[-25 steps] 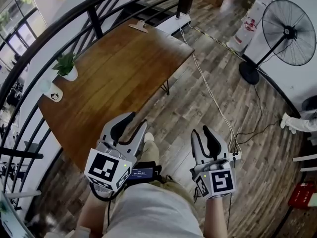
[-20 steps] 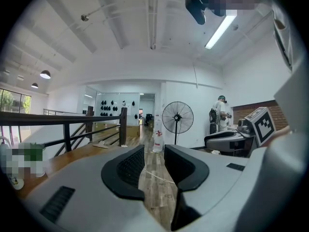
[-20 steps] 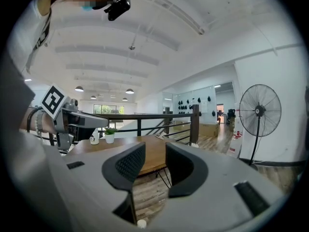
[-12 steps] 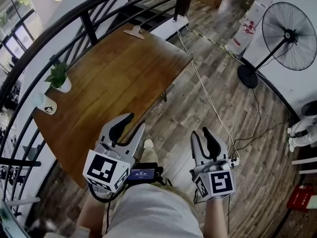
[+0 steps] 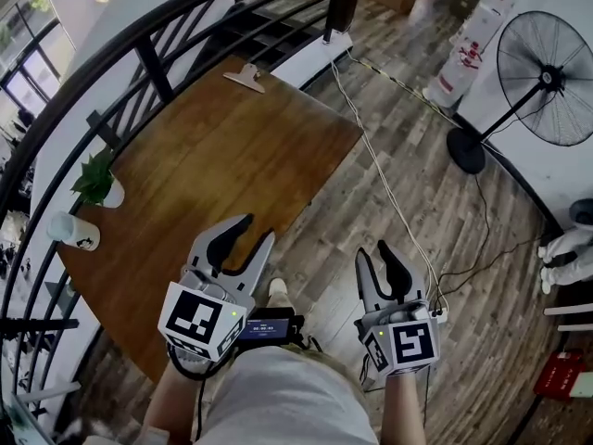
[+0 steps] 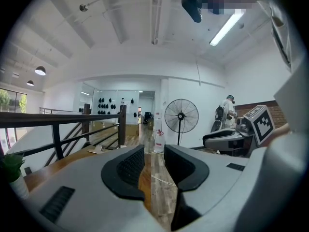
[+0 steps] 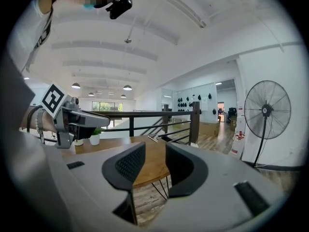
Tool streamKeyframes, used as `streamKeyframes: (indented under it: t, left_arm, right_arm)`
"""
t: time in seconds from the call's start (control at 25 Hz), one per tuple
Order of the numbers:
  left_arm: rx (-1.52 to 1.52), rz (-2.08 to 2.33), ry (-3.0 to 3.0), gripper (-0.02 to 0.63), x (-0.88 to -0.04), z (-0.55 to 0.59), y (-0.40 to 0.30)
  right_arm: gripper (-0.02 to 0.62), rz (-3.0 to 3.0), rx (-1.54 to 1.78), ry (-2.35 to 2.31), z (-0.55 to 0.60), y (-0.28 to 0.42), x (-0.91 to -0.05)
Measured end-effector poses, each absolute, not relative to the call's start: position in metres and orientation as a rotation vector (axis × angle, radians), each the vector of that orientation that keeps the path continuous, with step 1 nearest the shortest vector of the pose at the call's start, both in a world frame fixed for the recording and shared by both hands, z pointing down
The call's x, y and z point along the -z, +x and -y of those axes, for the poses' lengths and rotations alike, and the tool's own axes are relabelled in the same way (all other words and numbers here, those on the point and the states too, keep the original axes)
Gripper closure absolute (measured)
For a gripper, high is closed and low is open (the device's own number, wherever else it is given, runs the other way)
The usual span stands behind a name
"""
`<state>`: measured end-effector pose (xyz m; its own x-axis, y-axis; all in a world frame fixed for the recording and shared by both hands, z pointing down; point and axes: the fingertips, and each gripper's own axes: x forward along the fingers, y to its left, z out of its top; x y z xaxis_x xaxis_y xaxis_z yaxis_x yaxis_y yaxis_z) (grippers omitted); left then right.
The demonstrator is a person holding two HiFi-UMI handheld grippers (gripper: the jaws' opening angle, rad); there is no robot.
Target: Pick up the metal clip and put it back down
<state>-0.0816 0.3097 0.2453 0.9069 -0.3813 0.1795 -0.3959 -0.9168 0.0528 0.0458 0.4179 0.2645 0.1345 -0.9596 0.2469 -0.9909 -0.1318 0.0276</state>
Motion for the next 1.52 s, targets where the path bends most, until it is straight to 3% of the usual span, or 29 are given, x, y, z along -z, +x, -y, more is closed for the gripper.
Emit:
streamKeyframes:
  t: [0.44, 1.52]
  left_arm:
    - [-0.247, 0.635, 2.947, 0.472, -0.25, -0.212, -0.046]
    - [-0.242, 0.911, 2.837, 0.472, -0.269, -0.117, -0.074]
  right_arm:
    - [0.459, 1.965, -0.264, 2.16, -0.315, 0.079, -0.265]
    - [0.459, 2.149, -0.268, 1.918, -0.193, 0.069, -0.287]
